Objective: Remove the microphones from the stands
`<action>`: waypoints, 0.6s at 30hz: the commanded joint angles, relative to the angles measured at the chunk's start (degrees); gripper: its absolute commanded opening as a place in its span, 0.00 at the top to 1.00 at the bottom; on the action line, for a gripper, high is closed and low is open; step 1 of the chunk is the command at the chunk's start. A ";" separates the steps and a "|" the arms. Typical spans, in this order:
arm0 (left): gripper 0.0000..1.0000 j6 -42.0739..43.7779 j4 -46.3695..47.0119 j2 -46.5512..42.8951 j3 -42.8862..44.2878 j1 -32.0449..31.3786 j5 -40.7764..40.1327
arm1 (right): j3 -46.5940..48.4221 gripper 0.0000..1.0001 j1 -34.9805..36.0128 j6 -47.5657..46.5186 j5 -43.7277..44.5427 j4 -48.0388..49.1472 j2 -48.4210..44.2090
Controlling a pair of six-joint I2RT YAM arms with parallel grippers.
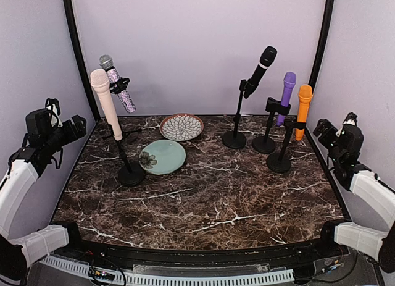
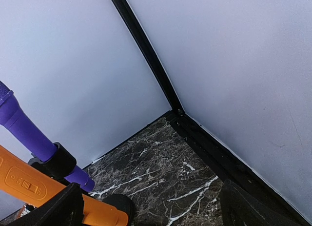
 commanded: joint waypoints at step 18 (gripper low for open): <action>0.01 5.76 -4.83 0.20 4.87 0.12 1.88 | 0.61 0.08 14.36 -12.09 -1.22 2.66 -2.65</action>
